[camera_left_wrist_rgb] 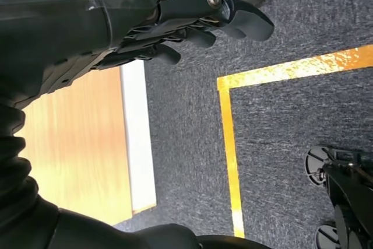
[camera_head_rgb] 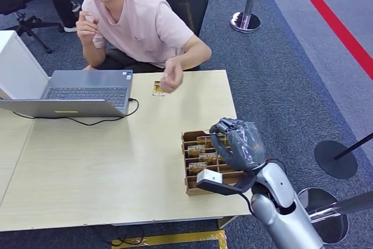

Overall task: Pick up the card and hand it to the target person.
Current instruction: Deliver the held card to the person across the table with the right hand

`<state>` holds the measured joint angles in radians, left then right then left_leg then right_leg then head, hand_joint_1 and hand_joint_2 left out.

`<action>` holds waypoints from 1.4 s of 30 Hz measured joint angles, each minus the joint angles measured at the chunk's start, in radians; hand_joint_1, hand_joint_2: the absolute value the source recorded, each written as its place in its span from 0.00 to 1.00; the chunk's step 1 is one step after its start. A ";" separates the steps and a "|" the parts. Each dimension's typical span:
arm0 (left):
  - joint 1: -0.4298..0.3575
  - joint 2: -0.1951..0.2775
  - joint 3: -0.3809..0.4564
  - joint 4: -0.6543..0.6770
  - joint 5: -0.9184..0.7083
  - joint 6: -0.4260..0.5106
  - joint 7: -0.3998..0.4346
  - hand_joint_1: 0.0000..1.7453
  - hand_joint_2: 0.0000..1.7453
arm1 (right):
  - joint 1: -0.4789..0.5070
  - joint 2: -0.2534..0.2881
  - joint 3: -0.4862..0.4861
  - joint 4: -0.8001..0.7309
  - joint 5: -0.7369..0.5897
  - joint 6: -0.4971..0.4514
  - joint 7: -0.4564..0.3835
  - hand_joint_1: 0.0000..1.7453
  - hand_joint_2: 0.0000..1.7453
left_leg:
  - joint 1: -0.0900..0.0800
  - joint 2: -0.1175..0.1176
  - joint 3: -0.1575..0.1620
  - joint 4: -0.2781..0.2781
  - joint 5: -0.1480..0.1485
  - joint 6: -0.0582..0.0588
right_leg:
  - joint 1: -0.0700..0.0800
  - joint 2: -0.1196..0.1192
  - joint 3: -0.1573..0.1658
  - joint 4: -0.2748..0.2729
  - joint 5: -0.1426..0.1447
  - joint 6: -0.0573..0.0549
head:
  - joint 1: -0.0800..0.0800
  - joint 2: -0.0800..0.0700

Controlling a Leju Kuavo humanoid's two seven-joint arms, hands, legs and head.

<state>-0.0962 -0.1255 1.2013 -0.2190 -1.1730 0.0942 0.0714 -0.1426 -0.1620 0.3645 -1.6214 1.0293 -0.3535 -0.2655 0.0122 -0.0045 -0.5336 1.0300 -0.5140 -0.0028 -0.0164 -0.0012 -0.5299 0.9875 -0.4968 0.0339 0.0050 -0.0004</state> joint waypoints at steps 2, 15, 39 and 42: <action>-0.001 0.000 -0.001 0.000 -0.004 -0.001 -0.001 0.00 1.00 | -0.060 0.017 0.031 0.086 0.001 -0.048 -0.005 0.88 1.00 | 0.000 0.000 0.000 0.000 0.000 0.000 | 0.000 0.000 0.000 0.000 0.000 0.000 | 0.000 0.000; -0.007 0.000 -0.010 0.000 -0.022 -0.011 0.018 0.00 1.00 | -0.378 0.178 0.102 0.566 -0.032 -0.123 0.025 0.88 1.00 | 0.000 0.000 0.000 0.000 0.001 0.000 | 0.000 0.000 0.000 0.000 0.000 0.000 | 0.000 0.000; -0.017 0.001 -0.011 0.000 -0.007 -0.019 0.029 0.00 0.00 | -0.545 0.267 0.081 0.894 -0.156 -0.154 -0.014 0.00 1.00 | 0.000 0.000 0.000 0.000 0.001 0.000 | 0.000 0.000 0.000 0.000 0.001 0.000 | 0.000 0.000; -0.015 0.001 -0.010 0.000 0.003 -0.016 0.025 0.00 0.00 | -0.561 0.264 0.045 0.895 -0.234 -0.131 -0.037 0.00 1.00 | 0.000 0.000 0.000 0.000 0.001 0.000 | 0.000 0.000 0.000 0.000 0.001 0.000 | 0.000 0.000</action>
<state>-0.1114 -0.1244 1.1908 -0.2190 -1.1704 0.0787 0.0959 -0.7034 0.1023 0.4098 -0.7264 0.7954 -0.4843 -0.3022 0.0122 -0.0049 -0.5333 1.0302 -0.5126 -0.0027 -0.0164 -0.0015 -0.5300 0.9874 -0.4962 0.0341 0.0048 -0.0004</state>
